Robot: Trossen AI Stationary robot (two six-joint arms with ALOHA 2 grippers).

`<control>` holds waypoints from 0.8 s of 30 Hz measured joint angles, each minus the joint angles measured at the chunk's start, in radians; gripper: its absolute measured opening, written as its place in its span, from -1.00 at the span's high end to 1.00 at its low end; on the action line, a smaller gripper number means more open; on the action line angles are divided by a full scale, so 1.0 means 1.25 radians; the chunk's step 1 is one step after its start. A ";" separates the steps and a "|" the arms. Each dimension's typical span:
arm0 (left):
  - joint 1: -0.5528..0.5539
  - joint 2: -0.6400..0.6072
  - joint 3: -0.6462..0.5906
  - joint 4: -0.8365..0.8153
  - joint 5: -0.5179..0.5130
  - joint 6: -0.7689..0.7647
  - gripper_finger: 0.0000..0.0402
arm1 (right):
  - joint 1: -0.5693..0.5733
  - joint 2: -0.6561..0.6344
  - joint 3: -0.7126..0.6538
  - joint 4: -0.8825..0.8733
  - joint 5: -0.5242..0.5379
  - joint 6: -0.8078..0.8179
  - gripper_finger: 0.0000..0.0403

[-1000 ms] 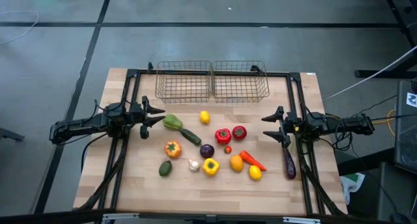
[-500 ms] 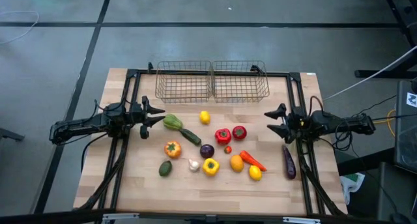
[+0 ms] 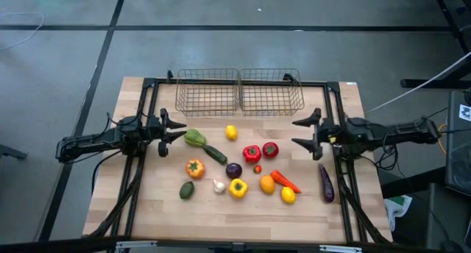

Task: Sort produce into baskets
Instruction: Put the big red tomato into the right golden wire basket

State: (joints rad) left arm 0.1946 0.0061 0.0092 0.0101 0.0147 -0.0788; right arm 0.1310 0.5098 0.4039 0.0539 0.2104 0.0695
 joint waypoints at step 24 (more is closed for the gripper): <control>0.000 0.000 0.000 0.000 0.000 0.000 0.40 | 0.000 0.477 0.171 -0.193 0.014 -0.062 -0.55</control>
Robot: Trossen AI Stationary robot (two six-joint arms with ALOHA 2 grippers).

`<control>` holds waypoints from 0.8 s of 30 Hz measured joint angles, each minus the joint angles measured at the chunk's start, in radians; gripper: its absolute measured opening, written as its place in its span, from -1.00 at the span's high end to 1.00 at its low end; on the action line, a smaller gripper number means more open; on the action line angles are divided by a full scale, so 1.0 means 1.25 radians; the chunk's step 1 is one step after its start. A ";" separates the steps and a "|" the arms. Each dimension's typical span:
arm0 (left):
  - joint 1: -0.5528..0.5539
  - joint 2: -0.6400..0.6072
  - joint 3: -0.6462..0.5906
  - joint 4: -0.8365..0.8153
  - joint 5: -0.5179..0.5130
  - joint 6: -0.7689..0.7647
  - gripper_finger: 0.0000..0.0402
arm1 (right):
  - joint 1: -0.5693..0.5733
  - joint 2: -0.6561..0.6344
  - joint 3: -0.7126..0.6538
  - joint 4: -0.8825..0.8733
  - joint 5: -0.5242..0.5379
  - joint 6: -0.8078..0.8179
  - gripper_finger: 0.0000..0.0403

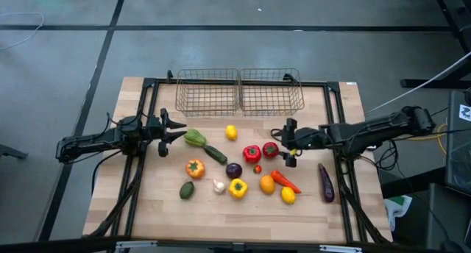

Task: Sort produce into baskets
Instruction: Put the big red tomato into the right golden wire basket

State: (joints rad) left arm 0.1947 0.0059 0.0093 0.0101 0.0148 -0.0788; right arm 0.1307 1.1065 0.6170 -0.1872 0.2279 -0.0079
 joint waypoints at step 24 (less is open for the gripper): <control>0.000 0.000 0.000 0.000 0.000 0.000 0.40 | 0.000 0.188 0.000 0.004 0.013 0.002 -0.55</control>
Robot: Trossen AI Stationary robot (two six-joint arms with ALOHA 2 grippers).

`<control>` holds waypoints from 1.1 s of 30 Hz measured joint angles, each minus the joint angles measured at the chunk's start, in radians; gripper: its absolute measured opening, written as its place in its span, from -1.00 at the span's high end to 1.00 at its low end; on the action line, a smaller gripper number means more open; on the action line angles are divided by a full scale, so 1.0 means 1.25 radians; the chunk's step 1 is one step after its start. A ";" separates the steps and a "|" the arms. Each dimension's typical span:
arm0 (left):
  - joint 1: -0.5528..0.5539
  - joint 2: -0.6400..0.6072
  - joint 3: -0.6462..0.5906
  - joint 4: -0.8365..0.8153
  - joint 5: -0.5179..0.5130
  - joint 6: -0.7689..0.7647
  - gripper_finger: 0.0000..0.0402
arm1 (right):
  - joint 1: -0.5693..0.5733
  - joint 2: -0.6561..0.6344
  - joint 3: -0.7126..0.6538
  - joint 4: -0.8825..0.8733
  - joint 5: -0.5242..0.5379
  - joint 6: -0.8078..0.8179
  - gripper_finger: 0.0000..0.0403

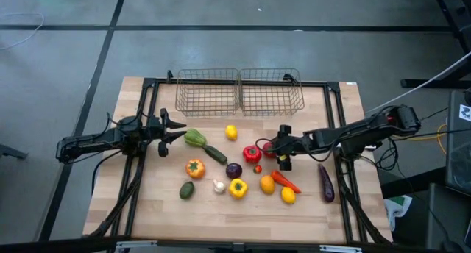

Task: Sort produce into baskets
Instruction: Put the big red tomato into the right golden wire basket

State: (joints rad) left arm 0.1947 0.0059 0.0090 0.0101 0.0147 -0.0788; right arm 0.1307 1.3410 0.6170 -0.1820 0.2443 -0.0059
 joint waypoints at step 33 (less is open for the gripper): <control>0.000 0.000 0.000 0.000 0.000 0.000 0.40 | -0.069 0.035 0.001 0.013 -0.061 0.050 -0.55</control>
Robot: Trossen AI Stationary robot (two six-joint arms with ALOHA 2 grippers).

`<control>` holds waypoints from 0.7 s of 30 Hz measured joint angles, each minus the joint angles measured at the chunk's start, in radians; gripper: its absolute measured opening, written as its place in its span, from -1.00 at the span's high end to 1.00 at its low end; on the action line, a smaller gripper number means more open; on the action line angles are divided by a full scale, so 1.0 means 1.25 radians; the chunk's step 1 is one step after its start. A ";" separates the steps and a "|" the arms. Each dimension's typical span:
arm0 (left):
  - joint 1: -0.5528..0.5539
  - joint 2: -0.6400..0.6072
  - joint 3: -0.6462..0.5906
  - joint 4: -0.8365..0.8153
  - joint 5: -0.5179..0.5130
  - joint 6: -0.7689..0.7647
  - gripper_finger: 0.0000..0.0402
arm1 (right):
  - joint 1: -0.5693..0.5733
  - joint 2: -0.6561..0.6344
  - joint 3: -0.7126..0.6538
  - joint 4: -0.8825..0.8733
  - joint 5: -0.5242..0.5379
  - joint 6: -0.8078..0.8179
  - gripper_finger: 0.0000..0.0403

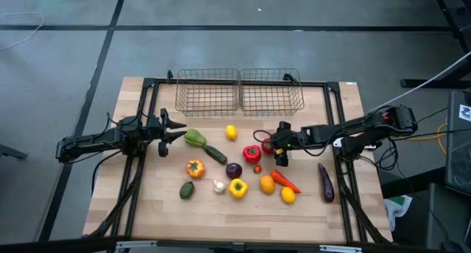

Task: Sort produce into baskets
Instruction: Put the big red tomato into the right golden wire basket

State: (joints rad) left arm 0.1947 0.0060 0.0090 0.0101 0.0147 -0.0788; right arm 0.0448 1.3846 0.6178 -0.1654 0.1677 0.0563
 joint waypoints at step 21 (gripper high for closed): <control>0.000 0.000 0.000 0.000 0.000 -0.022 0.40 | 0.000 0.002 -0.002 0.036 0.005 0.000 -0.55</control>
State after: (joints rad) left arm 0.1944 0.0059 0.0093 0.0101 0.0147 -0.1062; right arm 0.0450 1.3870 0.6151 -0.1205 0.1740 0.0559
